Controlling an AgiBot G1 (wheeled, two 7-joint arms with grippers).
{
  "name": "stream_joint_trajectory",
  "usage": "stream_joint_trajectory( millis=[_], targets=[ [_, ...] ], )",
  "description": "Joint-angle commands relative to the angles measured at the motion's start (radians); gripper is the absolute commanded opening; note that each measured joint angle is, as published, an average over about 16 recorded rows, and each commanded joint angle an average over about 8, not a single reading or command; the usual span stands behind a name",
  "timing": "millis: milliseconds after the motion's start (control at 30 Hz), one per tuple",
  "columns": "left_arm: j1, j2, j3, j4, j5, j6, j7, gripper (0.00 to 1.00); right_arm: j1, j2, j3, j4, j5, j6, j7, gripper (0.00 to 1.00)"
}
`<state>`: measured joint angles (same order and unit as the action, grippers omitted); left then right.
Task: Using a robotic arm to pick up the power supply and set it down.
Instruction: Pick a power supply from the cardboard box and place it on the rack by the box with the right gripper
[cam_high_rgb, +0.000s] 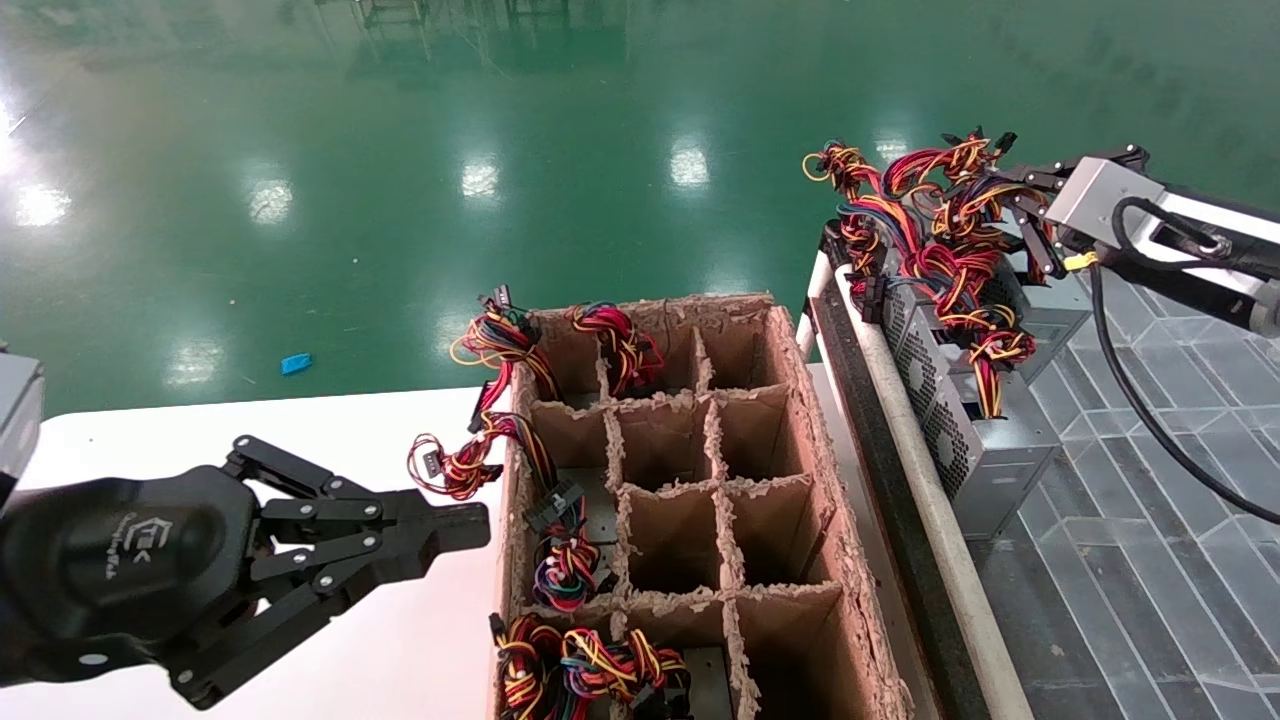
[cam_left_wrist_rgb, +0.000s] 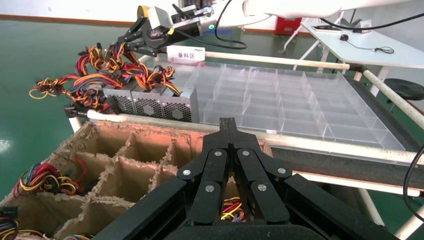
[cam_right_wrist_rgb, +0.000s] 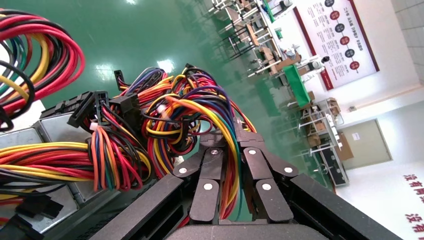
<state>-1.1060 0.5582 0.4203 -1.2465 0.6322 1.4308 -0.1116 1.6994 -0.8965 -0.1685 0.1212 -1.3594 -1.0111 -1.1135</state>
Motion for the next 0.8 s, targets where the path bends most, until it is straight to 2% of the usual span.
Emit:
stream_joint_trajectory(
  millis=[33, 533, 800],
  targets=[
    [0.000, 0.000, 0.000, 0.000, 0.000, 0.000, 0.000, 0.00, 0.003, 0.000, 0.000, -0.004, 0.000, -0.003, 0.002, 1.00],
    [0.000, 0.000, 0.000, 0.000, 0.000, 0.000, 0.000, 0.00, 0.045, 0.025, -0.046, -0.008, -0.066, -0.026, 0.043, 1.00],
    [0.000, 0.000, 0.000, 0.000, 0.000, 0.000, 0.000, 0.00, 0.054, 0.059, -0.062, 0.023, -0.088, -0.070, 0.072, 1.00]
  ],
)
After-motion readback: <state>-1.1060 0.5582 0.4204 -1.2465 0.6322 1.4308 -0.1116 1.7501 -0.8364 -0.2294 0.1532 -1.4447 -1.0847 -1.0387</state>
